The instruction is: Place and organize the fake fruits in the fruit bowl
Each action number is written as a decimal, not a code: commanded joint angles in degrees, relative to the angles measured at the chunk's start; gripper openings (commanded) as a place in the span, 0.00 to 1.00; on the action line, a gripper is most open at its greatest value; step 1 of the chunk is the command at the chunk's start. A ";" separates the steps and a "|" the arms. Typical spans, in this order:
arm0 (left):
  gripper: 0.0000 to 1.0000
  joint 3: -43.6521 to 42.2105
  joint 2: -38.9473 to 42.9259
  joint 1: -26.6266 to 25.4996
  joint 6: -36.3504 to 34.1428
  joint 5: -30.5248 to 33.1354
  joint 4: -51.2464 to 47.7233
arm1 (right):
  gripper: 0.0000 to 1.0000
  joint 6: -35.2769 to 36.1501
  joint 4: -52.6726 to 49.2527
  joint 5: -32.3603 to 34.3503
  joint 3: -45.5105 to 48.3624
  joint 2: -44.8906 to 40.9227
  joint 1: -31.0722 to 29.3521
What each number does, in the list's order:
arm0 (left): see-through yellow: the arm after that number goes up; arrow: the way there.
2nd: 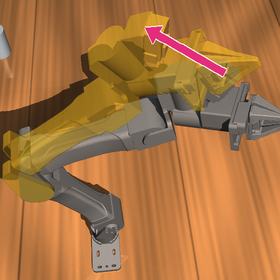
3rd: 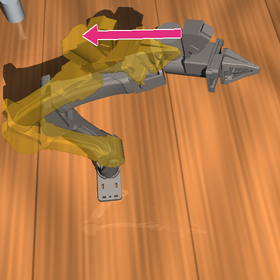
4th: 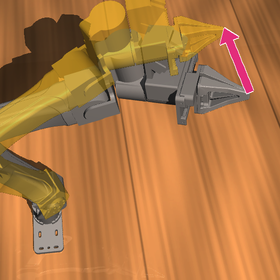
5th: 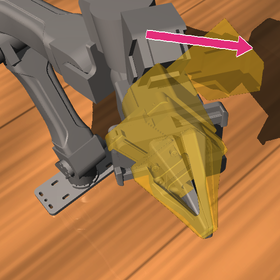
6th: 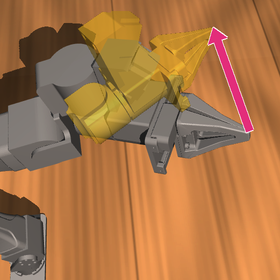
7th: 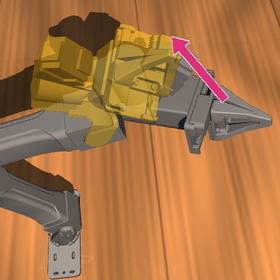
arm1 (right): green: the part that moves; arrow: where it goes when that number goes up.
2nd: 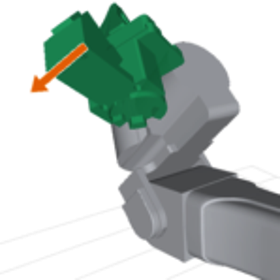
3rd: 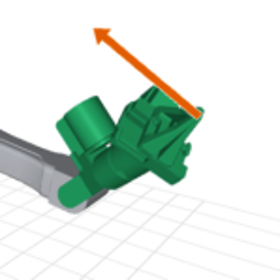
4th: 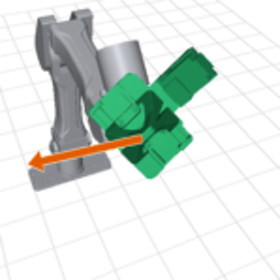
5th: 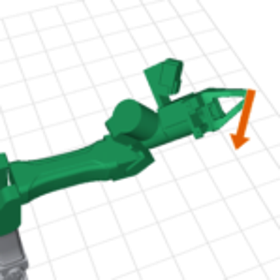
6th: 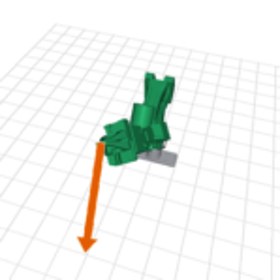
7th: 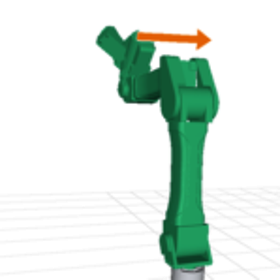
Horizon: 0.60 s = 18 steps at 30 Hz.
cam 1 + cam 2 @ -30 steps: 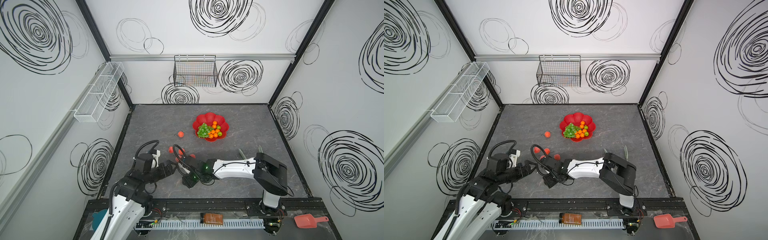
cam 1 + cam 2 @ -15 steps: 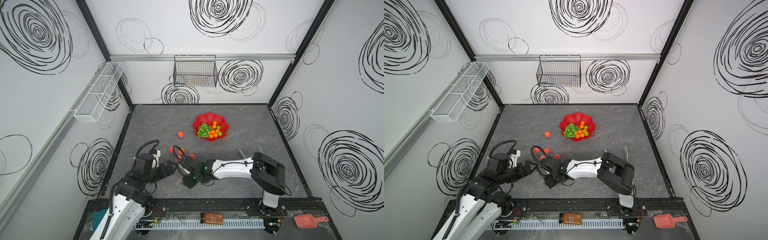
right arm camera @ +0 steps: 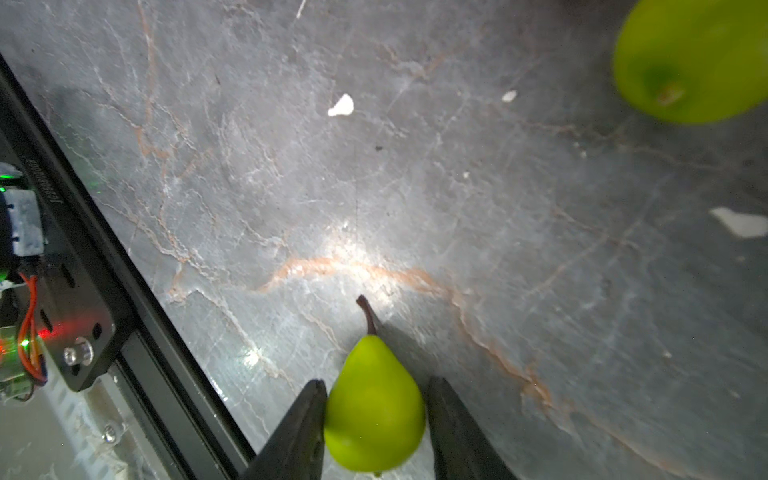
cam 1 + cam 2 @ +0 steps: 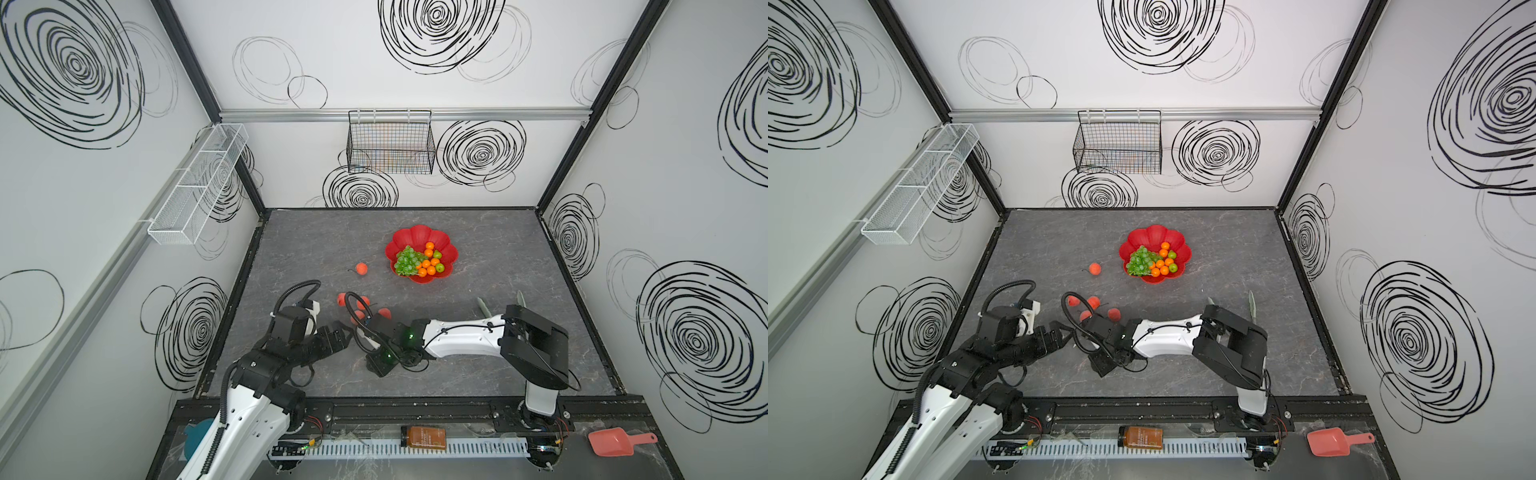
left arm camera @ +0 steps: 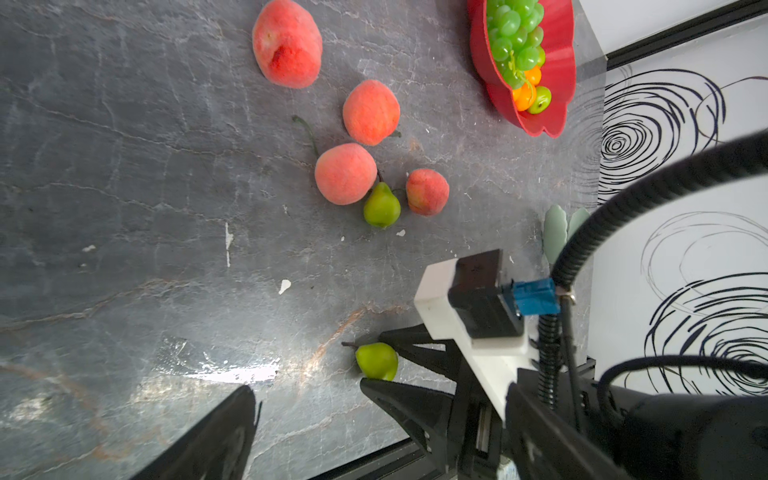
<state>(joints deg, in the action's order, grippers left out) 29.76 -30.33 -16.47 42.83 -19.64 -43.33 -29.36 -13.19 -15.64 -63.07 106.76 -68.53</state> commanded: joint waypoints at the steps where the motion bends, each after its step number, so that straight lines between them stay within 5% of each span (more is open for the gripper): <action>1: 0.96 0.50 -0.52 -0.23 -0.98 0.82 1.05 | 0.43 0.10 -0.78 1.18 0.30 0.09 0.25; 18: 0.96 4.13 -2.38 -0.66 -4.17 3.36 2.17 | 0.38 -0.88 0.85 0.26 3.34 -5.20 2.85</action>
<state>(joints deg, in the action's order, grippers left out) 31.00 -32.08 -16.67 40.69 -18.04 -43.13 -29.80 -12.45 -15.55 -60.73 104.92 -66.76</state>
